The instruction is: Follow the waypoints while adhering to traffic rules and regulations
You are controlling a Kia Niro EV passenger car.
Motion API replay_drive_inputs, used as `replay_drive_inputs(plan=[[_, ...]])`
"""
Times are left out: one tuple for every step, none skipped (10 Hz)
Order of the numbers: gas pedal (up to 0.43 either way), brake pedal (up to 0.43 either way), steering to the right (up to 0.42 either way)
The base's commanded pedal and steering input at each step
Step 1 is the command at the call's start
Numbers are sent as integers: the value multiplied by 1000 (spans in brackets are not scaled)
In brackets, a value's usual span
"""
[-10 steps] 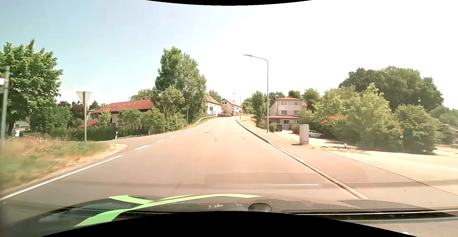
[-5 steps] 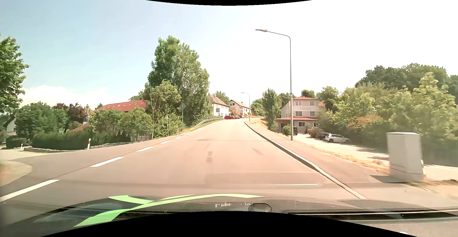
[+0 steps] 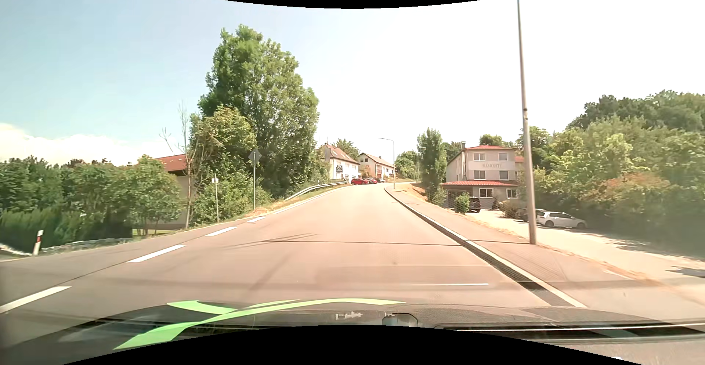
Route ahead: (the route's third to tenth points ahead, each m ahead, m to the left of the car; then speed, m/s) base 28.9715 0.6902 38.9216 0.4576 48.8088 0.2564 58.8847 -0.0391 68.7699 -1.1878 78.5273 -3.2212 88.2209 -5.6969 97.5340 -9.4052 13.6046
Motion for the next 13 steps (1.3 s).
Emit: replay_drive_inputs(plan=[[311, 0, -4], [311, 0, -4], [311, 0, -4], [280, 0, -4], [268, 0, -4], [268, 0, -4], [268, 0, -4], [280, 0, -4], [299, 0, -4], [319, 0, -4], [331, 0, -4], [331, 0, -4], [331, 0, -4]])
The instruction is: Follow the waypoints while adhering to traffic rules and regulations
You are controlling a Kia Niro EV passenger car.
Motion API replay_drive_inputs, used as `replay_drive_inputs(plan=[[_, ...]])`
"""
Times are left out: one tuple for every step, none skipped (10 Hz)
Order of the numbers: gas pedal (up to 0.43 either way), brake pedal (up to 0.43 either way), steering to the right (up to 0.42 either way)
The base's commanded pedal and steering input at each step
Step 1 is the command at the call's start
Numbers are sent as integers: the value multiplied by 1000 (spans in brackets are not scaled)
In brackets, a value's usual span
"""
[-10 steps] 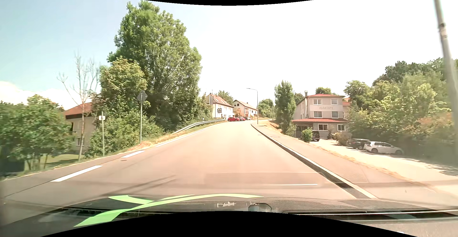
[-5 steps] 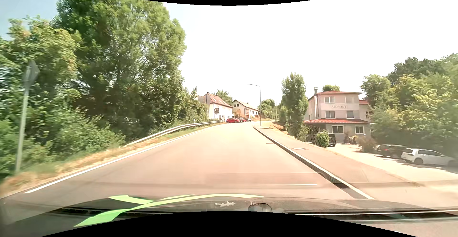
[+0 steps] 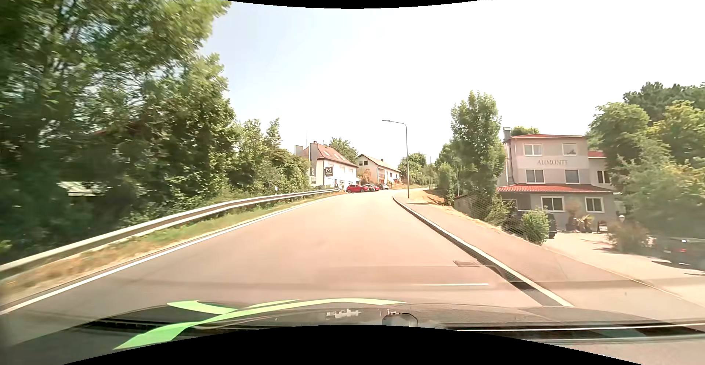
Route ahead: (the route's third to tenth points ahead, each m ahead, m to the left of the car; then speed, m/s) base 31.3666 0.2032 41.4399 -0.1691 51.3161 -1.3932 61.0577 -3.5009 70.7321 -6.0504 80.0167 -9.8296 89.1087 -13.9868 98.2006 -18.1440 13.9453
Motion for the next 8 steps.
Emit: replay_drive_inputs(plan=[[331, 0, -4], [331, 0, -4], [319, 0, -4], [260, 0, -4], [240, 0, -4], [240, 0, -4], [240, 0, -3], [248, 0, 0]])
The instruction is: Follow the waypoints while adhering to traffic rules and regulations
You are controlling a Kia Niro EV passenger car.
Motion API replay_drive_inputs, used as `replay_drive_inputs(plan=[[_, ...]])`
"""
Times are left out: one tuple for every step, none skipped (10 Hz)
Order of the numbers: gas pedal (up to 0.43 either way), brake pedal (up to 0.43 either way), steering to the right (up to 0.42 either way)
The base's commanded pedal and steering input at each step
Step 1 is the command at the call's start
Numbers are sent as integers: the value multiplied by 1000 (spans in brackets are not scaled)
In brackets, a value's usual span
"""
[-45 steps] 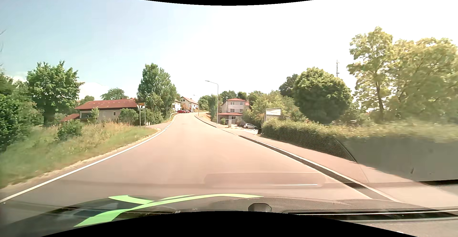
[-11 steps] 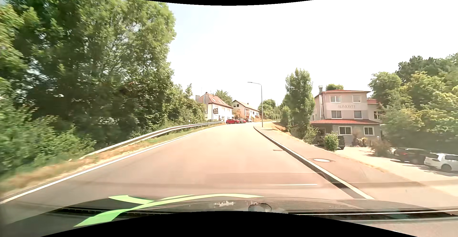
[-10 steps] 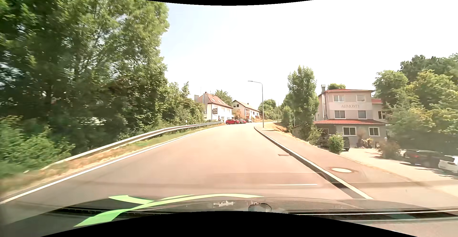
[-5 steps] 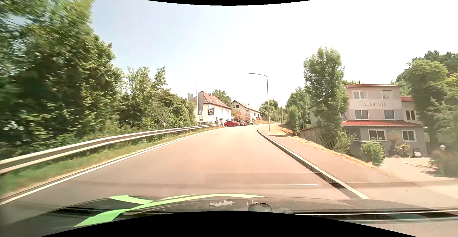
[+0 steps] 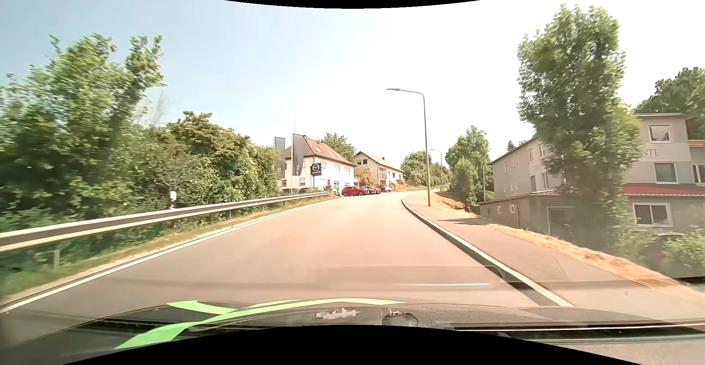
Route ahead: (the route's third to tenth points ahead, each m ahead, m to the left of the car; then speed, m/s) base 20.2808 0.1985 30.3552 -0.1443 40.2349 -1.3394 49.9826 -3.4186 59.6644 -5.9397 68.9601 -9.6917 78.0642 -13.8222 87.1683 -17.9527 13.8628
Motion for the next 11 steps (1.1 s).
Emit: replay_drive_inputs(plan=[[280, 0, 0], [287, 0, 0], [299, 0, 3], [311, 0, 3], [299, 0, 3], [268, 0, 3], [248, 0, 4], [248, 0, 5], [248, 0, 7], [248, 0, 8], [260, 0, 11]])
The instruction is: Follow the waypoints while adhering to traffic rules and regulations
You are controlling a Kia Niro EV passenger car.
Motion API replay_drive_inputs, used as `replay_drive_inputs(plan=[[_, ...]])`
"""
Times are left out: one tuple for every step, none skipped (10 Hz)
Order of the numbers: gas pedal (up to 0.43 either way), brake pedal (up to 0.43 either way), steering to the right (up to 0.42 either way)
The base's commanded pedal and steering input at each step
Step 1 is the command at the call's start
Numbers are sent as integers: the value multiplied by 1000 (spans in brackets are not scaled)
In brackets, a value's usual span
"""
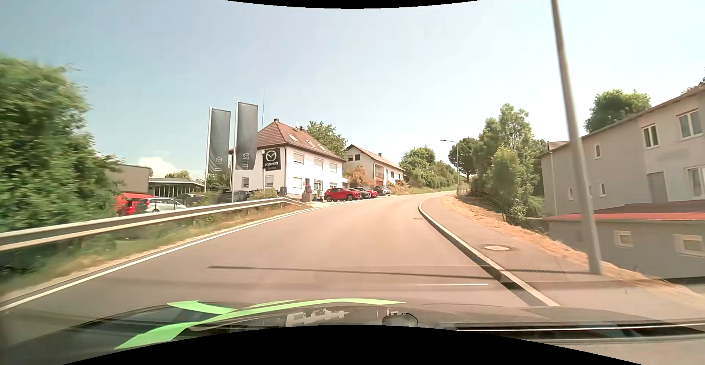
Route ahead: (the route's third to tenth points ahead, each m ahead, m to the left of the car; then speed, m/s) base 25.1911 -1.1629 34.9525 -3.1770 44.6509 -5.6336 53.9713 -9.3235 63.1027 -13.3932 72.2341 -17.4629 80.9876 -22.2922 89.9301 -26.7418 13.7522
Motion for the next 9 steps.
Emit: replay_drive_inputs(plan=[[260, 0, 15], [280, 0, 19], [280, 0, 21], [280, 0, 23], [280, 0, 25], [268, 0, 26], [260, 0, 29], [260, 0, 30], [260, 0, 31]])
